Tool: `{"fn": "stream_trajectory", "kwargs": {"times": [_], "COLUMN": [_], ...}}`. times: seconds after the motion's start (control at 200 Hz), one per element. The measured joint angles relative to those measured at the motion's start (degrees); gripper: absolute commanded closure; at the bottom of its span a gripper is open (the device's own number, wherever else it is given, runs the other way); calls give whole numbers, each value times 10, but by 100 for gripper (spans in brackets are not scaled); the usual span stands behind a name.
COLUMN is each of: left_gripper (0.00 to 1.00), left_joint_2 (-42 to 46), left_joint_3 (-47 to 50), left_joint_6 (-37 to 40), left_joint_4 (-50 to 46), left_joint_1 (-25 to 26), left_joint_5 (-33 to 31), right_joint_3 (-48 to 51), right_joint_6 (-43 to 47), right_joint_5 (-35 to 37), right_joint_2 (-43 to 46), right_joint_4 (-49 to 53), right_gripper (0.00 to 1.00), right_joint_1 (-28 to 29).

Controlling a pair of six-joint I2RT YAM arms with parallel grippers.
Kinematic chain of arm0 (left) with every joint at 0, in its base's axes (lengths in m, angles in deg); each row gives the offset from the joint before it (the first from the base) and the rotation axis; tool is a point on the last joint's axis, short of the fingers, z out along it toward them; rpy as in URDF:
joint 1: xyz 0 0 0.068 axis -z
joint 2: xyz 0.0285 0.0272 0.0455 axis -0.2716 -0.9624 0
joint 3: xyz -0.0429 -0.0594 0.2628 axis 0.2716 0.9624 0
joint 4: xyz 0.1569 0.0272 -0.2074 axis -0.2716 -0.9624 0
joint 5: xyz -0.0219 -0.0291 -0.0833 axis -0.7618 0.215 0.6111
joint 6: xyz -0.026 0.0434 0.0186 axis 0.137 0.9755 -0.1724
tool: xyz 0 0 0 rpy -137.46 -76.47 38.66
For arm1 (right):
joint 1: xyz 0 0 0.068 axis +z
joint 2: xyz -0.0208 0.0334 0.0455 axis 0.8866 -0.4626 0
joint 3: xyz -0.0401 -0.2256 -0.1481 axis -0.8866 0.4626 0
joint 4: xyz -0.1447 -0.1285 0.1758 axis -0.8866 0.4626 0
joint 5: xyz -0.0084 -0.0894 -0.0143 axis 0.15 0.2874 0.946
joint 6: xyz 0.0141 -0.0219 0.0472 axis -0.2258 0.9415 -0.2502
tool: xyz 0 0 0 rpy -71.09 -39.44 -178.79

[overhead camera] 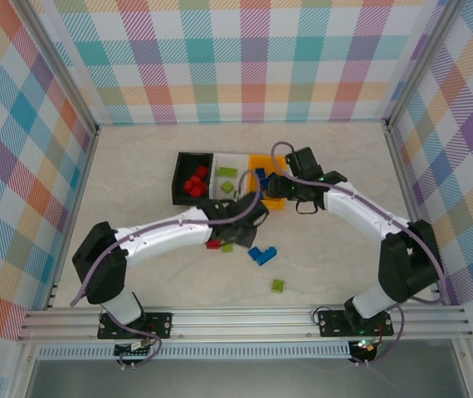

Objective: Sort the legos into containers by color

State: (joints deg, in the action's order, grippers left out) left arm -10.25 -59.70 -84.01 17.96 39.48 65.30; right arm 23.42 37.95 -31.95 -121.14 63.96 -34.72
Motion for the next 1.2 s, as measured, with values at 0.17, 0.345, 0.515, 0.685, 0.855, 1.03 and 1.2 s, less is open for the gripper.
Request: {"fn": "stream_trajectory", "kwargs": {"times": [0.17,0.345,0.515,0.685,0.855,1.03,1.2], "left_gripper": [71,71,62,30,15,0,0], "left_joint_2": [-99,-249,-366,-414,-386,-237,1], "left_joint_3": [-166,-332,-471,-536,-513,-378,-174], "left_joint_6": [20,31,34,28,14,0,-16], "left_joint_4": [13,5,-37,-70,-69,-26,49], "left_joint_1": [-59,-101,-113,-115,-114,-108,-92], "left_joint_5": [-14,-15,-14,0,14,19,-1], "right_joint_3": [40,72,110,143,173,182,206], "right_joint_6": [-17,-26,-27,-10,1,-33,-91], "right_joint_5": [23,27,-7,-61,-100,-96,-55], "right_joint_2": [60,108,136,167,193,171,139], "right_joint_4": [-1,0,2,17,26,45,46], "right_gripper": [35,34,34,30,29,31,28], "right_joint_1": [-12,-15,-15,27,108,159,209]}}
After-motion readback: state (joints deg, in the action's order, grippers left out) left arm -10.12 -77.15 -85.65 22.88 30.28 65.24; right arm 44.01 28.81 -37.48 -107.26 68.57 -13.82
